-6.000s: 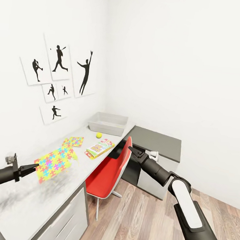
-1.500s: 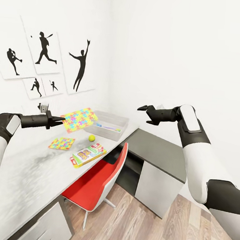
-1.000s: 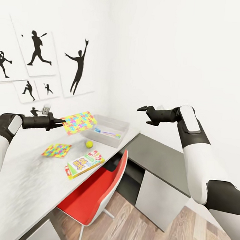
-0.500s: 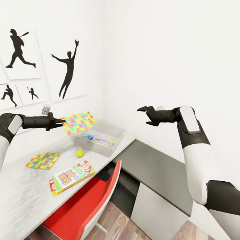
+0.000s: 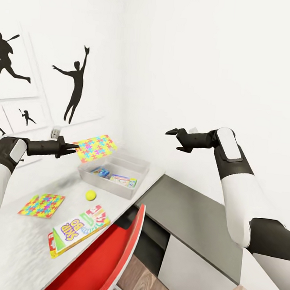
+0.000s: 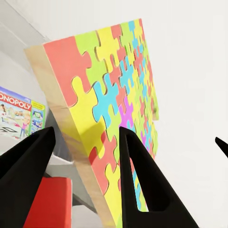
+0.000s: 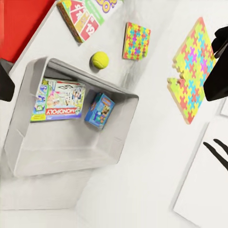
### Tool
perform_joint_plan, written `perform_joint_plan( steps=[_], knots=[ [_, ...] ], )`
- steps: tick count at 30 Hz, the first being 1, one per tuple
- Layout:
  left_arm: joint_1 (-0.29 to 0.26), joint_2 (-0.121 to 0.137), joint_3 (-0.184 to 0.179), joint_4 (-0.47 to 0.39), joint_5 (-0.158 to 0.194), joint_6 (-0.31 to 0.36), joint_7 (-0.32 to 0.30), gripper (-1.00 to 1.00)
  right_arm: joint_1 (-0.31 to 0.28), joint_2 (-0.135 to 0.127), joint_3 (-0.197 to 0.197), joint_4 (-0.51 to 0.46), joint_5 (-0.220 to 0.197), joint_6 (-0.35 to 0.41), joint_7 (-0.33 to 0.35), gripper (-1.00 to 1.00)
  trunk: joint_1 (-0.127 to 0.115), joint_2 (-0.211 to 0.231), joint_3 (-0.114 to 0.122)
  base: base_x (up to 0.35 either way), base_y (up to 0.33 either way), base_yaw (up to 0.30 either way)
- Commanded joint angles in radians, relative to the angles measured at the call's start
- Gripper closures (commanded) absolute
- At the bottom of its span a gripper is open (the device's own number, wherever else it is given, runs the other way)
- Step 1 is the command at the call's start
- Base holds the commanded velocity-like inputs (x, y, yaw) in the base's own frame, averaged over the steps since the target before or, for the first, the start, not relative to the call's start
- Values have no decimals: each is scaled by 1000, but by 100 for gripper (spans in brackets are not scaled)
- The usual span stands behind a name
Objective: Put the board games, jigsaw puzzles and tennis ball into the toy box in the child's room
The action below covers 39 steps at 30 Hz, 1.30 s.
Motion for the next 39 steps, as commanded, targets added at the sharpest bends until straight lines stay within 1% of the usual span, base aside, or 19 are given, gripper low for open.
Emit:
perform_joint_plan(
  steps=[1, 19, 24, 39],
  knots=[
    [-1, 0, 3, 0, 4, 6, 0, 100, -1, 0, 0, -1, -11, 2, -11, -100, 1, -2, -2, 143, 0, 0],
    [-1, 0, 3, 0, 3, 6, 0, 100, 0, 0, 0, -1, -8, 2, -10, -100, 1, -2, -2, 17, 0, 11],
    [-1, -1, 3, 0, 4, 6, -1, 100, 0, 0, 0, -1, -7, 2, -10, -100, 1, -2, -2, 95, -77, 1],
    [-1, -1, 3, 0, 4, 6, -1, 100, 0, -1, 0, -1, -7, 2, -9, -100, 1, -2, 16, 34, -21, 71]
  ],
)
